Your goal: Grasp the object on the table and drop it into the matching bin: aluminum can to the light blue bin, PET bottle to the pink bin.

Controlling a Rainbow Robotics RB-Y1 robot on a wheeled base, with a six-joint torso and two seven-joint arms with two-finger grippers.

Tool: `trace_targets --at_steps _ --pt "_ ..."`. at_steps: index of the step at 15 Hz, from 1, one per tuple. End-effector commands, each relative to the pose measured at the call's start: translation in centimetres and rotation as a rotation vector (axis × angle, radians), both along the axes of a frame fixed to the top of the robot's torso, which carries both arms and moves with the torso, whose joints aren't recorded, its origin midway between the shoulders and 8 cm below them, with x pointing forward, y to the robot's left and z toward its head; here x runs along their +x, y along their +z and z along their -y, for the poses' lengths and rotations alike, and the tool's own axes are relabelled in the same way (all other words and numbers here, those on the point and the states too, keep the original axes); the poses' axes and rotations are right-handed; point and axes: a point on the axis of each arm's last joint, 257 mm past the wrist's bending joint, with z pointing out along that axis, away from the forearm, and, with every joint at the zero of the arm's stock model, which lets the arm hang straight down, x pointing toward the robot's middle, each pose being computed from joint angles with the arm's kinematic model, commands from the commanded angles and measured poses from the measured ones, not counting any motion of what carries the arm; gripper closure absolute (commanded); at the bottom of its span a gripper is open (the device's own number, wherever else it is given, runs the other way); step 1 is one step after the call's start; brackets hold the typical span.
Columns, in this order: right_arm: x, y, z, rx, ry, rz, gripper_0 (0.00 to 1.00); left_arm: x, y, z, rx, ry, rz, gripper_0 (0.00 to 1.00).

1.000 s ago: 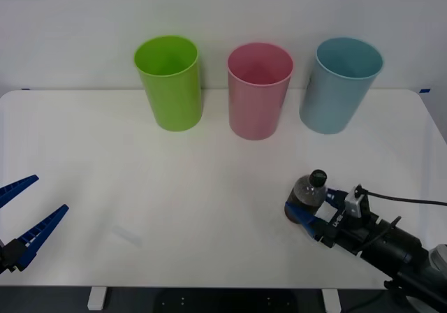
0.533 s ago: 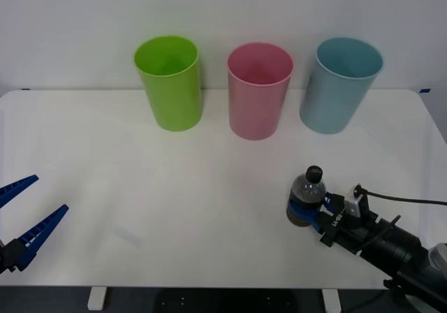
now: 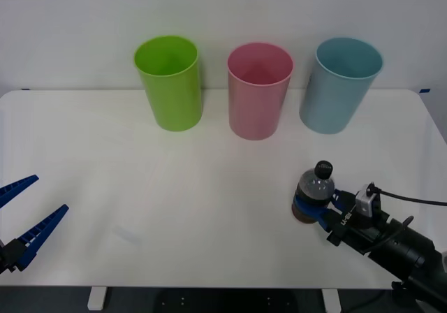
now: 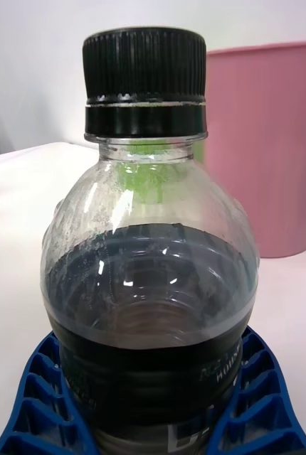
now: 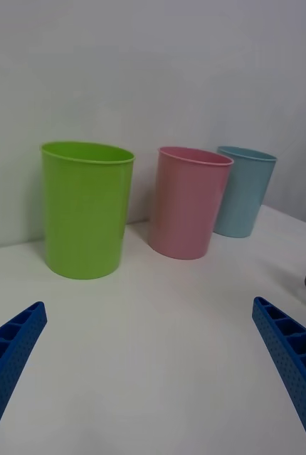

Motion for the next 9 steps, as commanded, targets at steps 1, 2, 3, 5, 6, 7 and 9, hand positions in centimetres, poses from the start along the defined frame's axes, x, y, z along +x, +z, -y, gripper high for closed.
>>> trace_targets --at_steps 1,2,3,5,6,7,9 --pt "0.0 1.6 0.0 0.035 -0.004 -0.002 1.00 0.0 0.0 0.0 0.000 0.000 0.000 0.00" --pt "0.0 2.4 -0.1 0.055 -0.002 -0.005 1.00 0.0 0.0 0.0 0.000 0.000 0.000 0.00" --pt "0.0 3.3 -0.1 0.056 0.004 -0.006 1.00 0.0 0.0 0.0 0.000 0.000 0.000 0.00" --pt "0.1 5.0 0.0 0.088 0.008 -0.015 1.00 0.0 0.0 0.0 0.000 0.000 0.000 0.00" --pt "0.1 5.8 0.0 0.103 0.012 -0.017 1.00 0.0 0.0 0.0 0.000 0.000 0.000 0.00" --pt "0.1 6.8 0.1 0.116 0.017 -0.015 1.00 0.0 0.0 0.0 0.000 0.000 0.000 0.00" --pt "0.2 8.6 0.1 0.142 0.028 -0.017 1.00 0.0 0.0 0.0 0.000 0.000 0.000 0.00"
